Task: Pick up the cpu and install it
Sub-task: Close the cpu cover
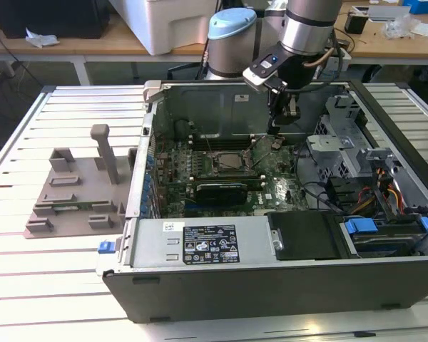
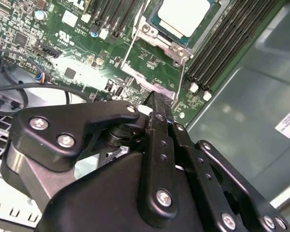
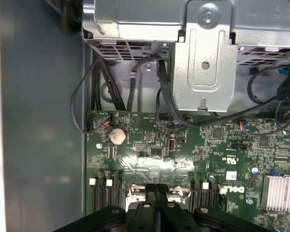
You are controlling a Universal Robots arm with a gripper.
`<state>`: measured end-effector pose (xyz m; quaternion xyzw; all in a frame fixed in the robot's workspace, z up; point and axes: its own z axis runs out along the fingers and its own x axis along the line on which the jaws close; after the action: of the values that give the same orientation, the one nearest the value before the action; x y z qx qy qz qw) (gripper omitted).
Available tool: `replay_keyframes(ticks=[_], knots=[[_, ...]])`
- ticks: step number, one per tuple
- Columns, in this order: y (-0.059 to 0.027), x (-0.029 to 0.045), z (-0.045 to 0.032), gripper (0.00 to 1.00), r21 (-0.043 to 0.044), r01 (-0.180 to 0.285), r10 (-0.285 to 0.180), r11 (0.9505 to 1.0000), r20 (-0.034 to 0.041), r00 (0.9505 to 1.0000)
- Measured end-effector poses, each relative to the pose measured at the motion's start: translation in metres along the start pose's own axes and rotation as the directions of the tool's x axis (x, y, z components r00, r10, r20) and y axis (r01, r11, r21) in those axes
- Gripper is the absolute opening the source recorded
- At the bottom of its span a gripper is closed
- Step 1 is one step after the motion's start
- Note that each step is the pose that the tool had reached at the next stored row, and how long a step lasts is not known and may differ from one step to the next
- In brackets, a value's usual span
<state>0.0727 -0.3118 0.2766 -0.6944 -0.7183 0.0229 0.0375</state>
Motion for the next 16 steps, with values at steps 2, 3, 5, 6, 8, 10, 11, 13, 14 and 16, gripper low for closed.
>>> replay_keyframes(ticks=[2, 3, 5, 6, 8, 10, 11, 13, 14, 16], knots=[[0.0009, -0.0001, 0.0041, 0.11, 0.0001, 0.0, 0.0, 1.0, 0.0002, 1.0], [0.0016, -0.0002, 0.0069, 0.11, 0.0, 0.0, 0.0, 1.0, 0.0, 1.0], [0.0023, -0.0002, 0.0096, 0.11, 0.0, 0.0, 0.0, 1.0, 0.0, 1.0], [0.0028, -0.0003, 0.0112, 0.11, 0.0, 0.0, 0.0, 1.0, 0.0, 1.0], [0.0038, -0.0004, 0.0142, 0.11, 0.0, 0.0, 0.0, 1.0, 0.0, 1.0], [0.0052, -0.0006, 0.0172, 0.11, -0.0002, 0.0, 0.0, 1.0, 0.0009, 1.0], [0.0056, -0.0006, 0.0185, 0.11, 0.0, 0.0, 0.0, 1.0, 0.0012, 1.0], [0.0065, -0.0007, 0.023, 0.11, -0.0009, 0.0, 0.0, 1.0, 0.0004, 1.0], [0.0064, -0.0007, 0.0229, 0.11, -0.0008, 0.0, 0.0, 1.0, 0.0005, 1.0], [0.0056, -0.0004, 0.0172, 0.11, 0.0006, -0.001, 0.001, 1.0, -0.002, 1.0]])
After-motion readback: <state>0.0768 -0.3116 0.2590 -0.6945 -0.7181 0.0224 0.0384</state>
